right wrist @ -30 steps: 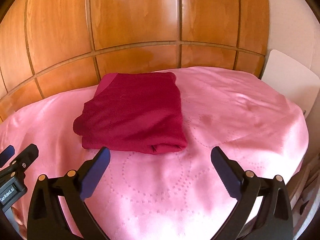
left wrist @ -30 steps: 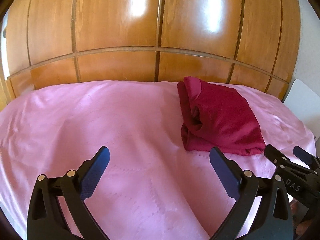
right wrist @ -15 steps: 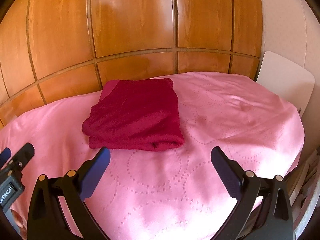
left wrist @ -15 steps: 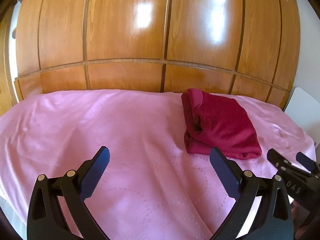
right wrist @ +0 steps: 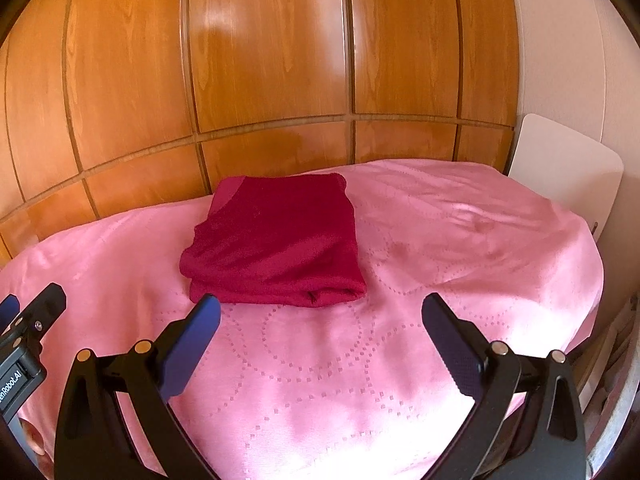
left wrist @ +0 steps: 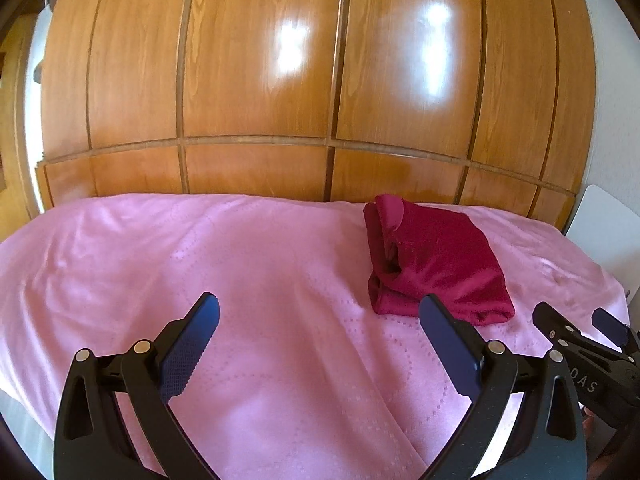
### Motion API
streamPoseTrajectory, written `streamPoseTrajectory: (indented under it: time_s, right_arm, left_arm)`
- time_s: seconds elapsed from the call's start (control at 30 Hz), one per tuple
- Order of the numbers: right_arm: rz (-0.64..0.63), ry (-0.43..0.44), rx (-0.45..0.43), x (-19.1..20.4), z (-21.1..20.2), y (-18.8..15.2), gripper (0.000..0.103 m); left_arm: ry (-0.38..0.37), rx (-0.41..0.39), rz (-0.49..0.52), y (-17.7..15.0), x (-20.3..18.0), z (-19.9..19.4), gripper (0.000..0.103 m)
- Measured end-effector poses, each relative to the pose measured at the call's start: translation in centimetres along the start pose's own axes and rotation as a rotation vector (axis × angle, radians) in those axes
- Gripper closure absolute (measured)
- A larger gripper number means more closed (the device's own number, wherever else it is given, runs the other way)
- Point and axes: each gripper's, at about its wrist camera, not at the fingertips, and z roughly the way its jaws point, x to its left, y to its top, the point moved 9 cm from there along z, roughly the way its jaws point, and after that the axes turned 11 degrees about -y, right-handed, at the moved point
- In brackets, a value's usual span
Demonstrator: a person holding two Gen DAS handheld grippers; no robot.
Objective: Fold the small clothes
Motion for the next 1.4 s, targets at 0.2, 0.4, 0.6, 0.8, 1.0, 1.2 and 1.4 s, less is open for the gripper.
streamPoseTrajectory:
  time_s: [0.2, 0.4, 0.6, 0.8, 1.0, 1.2, 1.4]
  right_arm:
    - [0.008, -0.004, -0.033, -0.3, -0.9, 0.7, 0.002]
    - [0.013, 0.010, -0.055, -0.7, -1.9, 1.4, 0.002]
    - [0.014, 0.013, -0.065, -0.8, -2.2, 1.8, 0.002]
    - [0.015, 0.011, -0.072, -0.9, -2.4, 1.9, 0.002]
    - [0.018, 0.012, -0.071, -0.9, -2.5, 1.8, 0.002]
    - [0.019, 0.011, -0.072, -0.9, -2.6, 1.7, 0.002]
    - [0.016, 0.009, -0.068, -1.0, -2.4, 1.8, 0.002]
  left_arm:
    - [0.005, -0.027, 0.000, 0.5, -0.2, -1.0, 0.004]
    - [0.001, -0.065, 0.011, 1.7, -0.9, -2.5, 0.004]
    - [-0.012, -0.083, 0.024, 2.4, -1.9, -3.3, 0.004]
    - [-0.005, -0.085, 0.028, 2.2, -2.3, -3.5, 0.004]
    - [-0.003, -0.078, 0.031, 2.2, -2.4, -3.4, 0.004]
    - [0.001, -0.082, 0.036, 2.3, -2.5, -3.5, 0.004]
    - [0.008, -0.083, 0.041, 2.3, -2.5, -3.6, 0.004]
